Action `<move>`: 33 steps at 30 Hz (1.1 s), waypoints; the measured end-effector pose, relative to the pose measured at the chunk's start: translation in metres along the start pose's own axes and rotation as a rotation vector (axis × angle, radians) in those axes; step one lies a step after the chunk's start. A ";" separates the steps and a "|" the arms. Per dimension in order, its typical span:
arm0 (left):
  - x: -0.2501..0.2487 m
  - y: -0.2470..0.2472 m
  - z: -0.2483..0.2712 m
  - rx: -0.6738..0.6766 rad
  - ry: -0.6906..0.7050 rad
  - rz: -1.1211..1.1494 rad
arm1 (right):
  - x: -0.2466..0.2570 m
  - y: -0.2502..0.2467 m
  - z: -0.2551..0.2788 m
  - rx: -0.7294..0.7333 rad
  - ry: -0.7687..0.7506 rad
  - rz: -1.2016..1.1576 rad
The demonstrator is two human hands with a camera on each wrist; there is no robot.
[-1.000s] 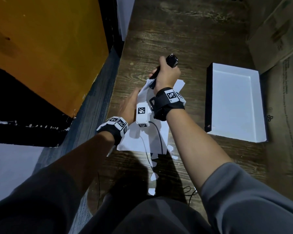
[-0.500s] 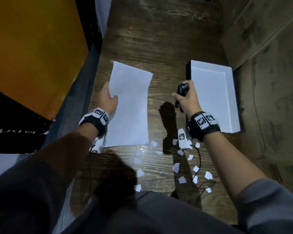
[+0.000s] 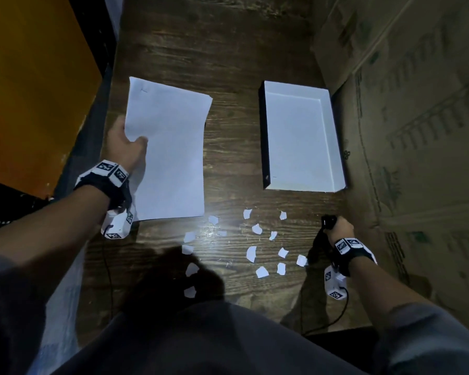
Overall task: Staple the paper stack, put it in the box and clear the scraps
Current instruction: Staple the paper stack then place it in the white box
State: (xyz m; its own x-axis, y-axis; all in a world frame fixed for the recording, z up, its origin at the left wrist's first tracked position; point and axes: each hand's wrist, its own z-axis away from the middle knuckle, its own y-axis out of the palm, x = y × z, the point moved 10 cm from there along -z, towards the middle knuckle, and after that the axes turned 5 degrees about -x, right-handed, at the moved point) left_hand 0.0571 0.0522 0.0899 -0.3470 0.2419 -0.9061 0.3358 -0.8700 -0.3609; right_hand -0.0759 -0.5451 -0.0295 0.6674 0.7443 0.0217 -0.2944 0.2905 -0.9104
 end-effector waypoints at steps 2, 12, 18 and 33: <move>-0.005 0.002 0.001 0.012 0.026 -0.013 | -0.006 0.002 -0.002 -0.026 0.013 -0.008; -0.092 0.008 0.029 0.068 0.365 0.005 | 0.100 -0.059 0.036 -0.265 -0.366 -0.124; -0.150 0.031 0.040 0.070 0.419 0.146 | 0.259 -0.089 0.089 0.170 -0.767 -0.807; -0.062 0.320 0.083 0.583 -0.167 -0.028 | 0.148 -0.090 -0.070 0.249 -0.202 -1.234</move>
State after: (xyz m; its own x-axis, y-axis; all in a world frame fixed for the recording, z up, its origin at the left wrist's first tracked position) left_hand 0.1130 -0.2766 0.0488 -0.4978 0.2385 -0.8338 -0.1942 -0.9677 -0.1609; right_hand 0.0974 -0.5031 0.0272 0.4797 -0.0277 0.8770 0.3101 0.9403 -0.1400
